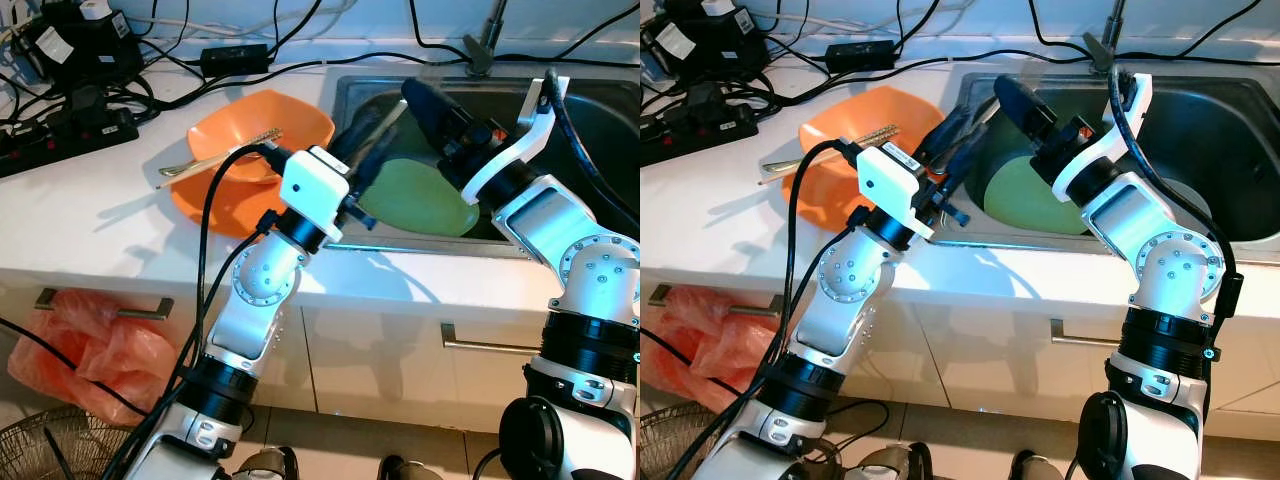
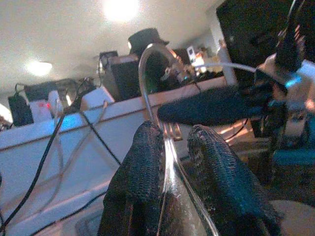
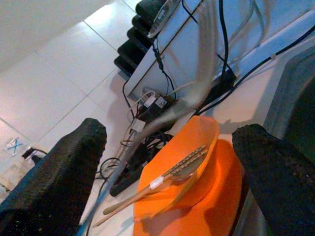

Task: Kitchen organization

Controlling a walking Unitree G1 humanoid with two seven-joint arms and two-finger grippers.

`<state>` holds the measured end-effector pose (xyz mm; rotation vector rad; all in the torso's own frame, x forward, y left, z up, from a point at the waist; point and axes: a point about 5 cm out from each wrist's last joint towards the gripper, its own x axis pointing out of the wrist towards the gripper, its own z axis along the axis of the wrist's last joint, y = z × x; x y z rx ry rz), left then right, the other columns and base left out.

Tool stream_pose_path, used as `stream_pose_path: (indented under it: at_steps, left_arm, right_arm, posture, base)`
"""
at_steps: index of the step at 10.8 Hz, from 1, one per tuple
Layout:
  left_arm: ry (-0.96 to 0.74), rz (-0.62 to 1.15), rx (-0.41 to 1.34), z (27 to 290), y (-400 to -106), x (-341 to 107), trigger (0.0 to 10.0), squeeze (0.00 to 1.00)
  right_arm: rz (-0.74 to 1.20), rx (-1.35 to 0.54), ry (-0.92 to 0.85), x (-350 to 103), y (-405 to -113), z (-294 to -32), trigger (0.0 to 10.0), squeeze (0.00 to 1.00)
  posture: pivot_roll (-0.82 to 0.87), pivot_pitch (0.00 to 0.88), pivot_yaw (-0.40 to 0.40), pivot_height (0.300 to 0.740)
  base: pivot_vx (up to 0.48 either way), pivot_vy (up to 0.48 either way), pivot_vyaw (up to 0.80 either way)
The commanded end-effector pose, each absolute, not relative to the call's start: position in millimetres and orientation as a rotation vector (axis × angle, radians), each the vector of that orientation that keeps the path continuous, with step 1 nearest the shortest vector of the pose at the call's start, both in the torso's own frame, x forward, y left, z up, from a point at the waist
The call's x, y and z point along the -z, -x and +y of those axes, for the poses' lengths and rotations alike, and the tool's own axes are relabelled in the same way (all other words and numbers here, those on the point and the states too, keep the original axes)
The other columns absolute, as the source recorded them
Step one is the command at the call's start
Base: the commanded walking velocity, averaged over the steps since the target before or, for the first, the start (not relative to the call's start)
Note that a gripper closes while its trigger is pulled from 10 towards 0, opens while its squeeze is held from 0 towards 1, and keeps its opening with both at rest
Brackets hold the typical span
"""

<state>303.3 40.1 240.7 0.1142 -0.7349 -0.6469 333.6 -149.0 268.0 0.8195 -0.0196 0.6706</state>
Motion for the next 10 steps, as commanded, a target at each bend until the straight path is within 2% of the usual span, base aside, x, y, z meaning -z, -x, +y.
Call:
stream_pose_path:
  at_steps: [1,3,4,5,6,10]
  left_arm:
    - [-0.108,-0.764,0.656,38.7,-298.6,-244.9,0.0,0.0]
    - [-0.107,-0.759,0.671,36.4,-298.2,-244.5,0.0,0.0]
    - [-0.104,-0.745,0.685,34.9,-297.0,-241.4,0.0,0.0]
    - [-0.103,-0.741,0.691,34.2,-296.1,-240.0,0.0,0.0]
    - [-0.105,-0.733,0.694,33.6,-295.2,-237.7,0.0,0.0]
    - [-0.1,-0.716,0.689,34.8,-295.9,-234.4,0.0,0.0]
  right_arm:
    - [-0.025,-0.675,-0.813,-272.7,-334.5,-147.8,10.0,0.0]
    - [-0.016,-0.68,-0.815,-269.9,-335.8,-145.3,10.0,0.0]
    - [-0.023,-0.679,-0.818,-271.2,-341.1,-143.9,8.4,0.0]
    - [-0.031,-0.68,-0.818,-273.6,-343.7,-143.1,4.7,0.0]
    - [-0.039,-0.679,-0.811,-277.0,-347.2,-141.8,0.0,0.0]
    - [-0.031,-0.664,-0.815,-276.6,-350.4,-143.5,0.0,0.0]
  posture:
    - [-0.01,0.129,0.077,0.74]
    - [-0.01,0.131,0.079,0.74]
    - [-0.01,0.132,0.078,0.74]
    - [-0.01,0.133,0.076,0.74]
    - [0.0,0.136,0.072,0.74]
    - [-0.01,0.138,0.071,0.74]
  base:
    - [0.0,0.0,0.0]
    - [0.0,0.0,0.0]
    - [0.0,0.0,0.0]
    - [0.0,0.0,0.0]
    - [0.0,0.0,0.0]
    - [0.0,0.0,0.0]
